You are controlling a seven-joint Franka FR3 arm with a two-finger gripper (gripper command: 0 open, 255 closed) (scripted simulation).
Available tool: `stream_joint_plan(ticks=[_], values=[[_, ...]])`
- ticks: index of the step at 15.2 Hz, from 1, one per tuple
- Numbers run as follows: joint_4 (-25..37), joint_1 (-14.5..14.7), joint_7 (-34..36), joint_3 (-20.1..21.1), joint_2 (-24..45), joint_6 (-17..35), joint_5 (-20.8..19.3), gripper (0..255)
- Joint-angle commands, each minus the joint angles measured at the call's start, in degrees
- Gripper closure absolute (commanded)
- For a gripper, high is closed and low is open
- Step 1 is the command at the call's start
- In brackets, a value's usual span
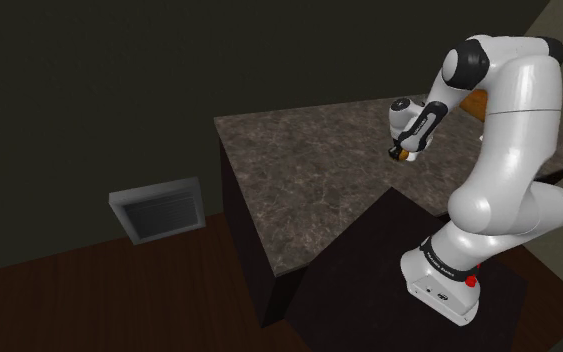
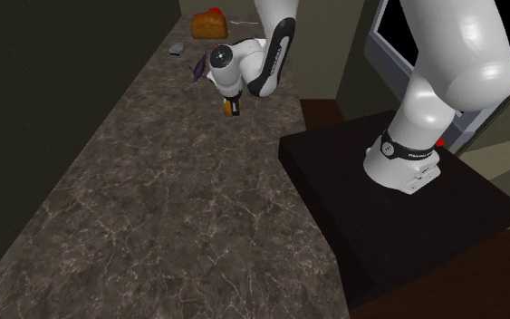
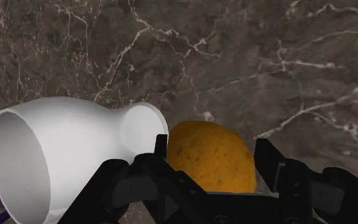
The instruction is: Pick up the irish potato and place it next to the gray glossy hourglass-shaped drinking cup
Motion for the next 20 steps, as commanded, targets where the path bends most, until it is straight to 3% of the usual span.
stream_joint_plan(ticks=[1, 11, 12, 17, 20], values=[[0.88, 0.17, 1.09, -0.15, 2.02, 0.83, -0.45, 255], [1.98, 0.38, 2.40, -0.47, 4.13, 1.70, -0.96, 255], [2.03, 0.38, 2.37, -0.43, 4.14, 1.66, -0.91, 0], [1.98, 0.38, 2.40, -0.47, 4.12, 1.70, -0.96, 0], [-2.23, 2.02, 1.30, 0.41, -2.00, -1.32, 0.03, 0]])
